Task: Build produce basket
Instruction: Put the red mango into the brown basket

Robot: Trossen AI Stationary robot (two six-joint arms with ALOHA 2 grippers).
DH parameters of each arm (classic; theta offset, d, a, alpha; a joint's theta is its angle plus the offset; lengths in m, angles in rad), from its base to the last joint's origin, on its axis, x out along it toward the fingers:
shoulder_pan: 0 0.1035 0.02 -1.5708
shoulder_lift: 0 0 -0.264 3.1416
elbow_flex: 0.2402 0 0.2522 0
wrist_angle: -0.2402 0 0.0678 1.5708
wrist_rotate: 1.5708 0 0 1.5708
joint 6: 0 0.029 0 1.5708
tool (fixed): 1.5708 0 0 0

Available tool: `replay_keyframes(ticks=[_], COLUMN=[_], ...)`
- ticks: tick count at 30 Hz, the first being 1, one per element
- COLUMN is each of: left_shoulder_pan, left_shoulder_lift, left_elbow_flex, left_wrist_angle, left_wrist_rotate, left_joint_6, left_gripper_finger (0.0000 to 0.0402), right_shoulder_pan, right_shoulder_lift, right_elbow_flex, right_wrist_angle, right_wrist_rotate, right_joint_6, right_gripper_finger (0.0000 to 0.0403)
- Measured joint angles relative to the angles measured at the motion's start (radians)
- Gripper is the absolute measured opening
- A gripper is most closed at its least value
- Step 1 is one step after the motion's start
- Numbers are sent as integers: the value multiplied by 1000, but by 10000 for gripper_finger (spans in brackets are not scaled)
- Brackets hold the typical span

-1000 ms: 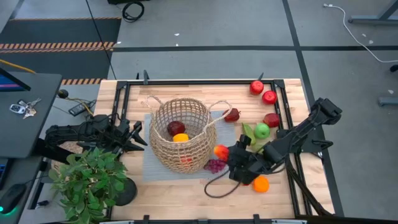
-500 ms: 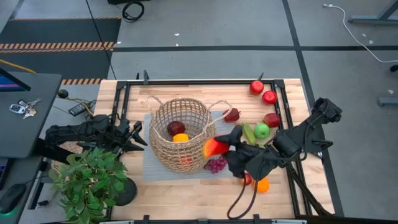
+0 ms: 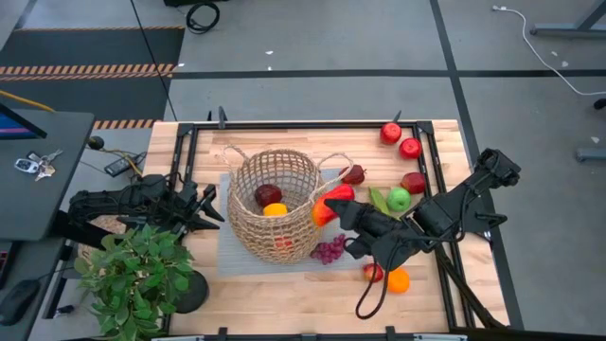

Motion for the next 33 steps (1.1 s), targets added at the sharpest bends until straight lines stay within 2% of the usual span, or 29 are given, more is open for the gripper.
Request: replay_keyframes(ticks=[8,11,13,18,22,29,33], left_shoulder_pan=[0,0,0,0,0,0,0], left_shoulder_lift=[0,0,0,0,0,0,0], left_elbow_flex=[0,0,0,0,0,0,0], left_wrist_angle=[0,0,0,0,0,0,0], left_wrist_rotate=[0,0,0,0,0,0,0], left_joint_6=[0,0,0,-1,0,-1,-1], left_gripper_finger=[121,121,121,121,121,121,121], right_shoulder_pan=[0,0,-5,-23,-34,-49,-55], right_shoulder_lift=[0,0,0,0,0,0,0], right_elbow_flex=[0,0,0,0,0,0,0], right_wrist_angle=[0,2,10,22,22,22,37], right_wrist_rotate=[-2,-7,-34,-135,-193,-296,-342], right_joint_6=[-10,81,232,771,1129,1672,1921], right_gripper_finger=[288,288,288,288,288,288,288])
